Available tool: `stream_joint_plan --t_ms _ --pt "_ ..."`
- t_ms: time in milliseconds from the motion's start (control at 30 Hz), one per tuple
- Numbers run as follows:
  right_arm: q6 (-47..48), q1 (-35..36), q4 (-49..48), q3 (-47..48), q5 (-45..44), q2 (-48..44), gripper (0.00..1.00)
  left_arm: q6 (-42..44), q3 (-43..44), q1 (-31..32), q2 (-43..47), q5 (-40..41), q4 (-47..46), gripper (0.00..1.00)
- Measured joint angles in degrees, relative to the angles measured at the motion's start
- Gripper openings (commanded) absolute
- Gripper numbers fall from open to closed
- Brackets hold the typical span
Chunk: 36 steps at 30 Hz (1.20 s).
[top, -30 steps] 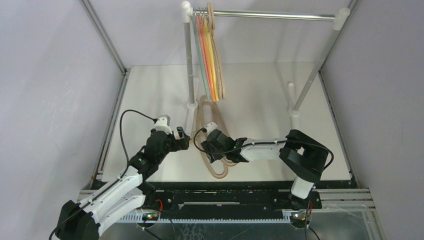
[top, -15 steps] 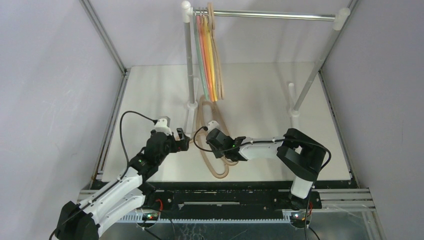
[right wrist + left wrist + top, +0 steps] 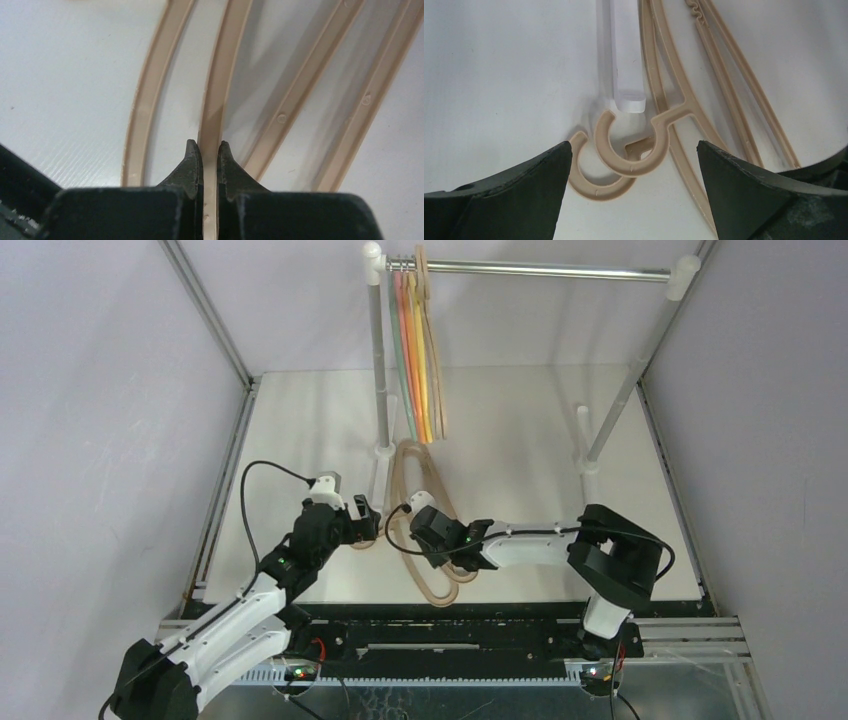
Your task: Organize the hangers
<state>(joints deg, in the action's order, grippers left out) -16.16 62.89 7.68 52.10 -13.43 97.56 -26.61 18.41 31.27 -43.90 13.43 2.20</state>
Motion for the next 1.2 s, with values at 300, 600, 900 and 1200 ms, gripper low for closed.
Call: stream_joint_plan --t_ms 300,600,900,1200 --pt "-0.83 1.68 3.82 -1.53 -0.20 -6.43 0.00 0.02 0.00 0.02 -0.07 0.31 -0.37 0.99" --pt "-2.49 -0.92 6.25 -9.01 0.37 -24.76 0.00 -0.39 0.00 0.02 -0.37 0.79 -0.81 0.99" --pt "-3.93 -12.74 10.21 -14.67 8.55 -44.59 0.00 -2.67 0.00 2.05 -0.28 -4.50 -5.81 0.99" --pt "-5.29 -27.12 20.68 -16.55 6.62 -58.97 0.00 -2.29 -0.39 1.22 -0.35 0.98 -2.38 0.99"
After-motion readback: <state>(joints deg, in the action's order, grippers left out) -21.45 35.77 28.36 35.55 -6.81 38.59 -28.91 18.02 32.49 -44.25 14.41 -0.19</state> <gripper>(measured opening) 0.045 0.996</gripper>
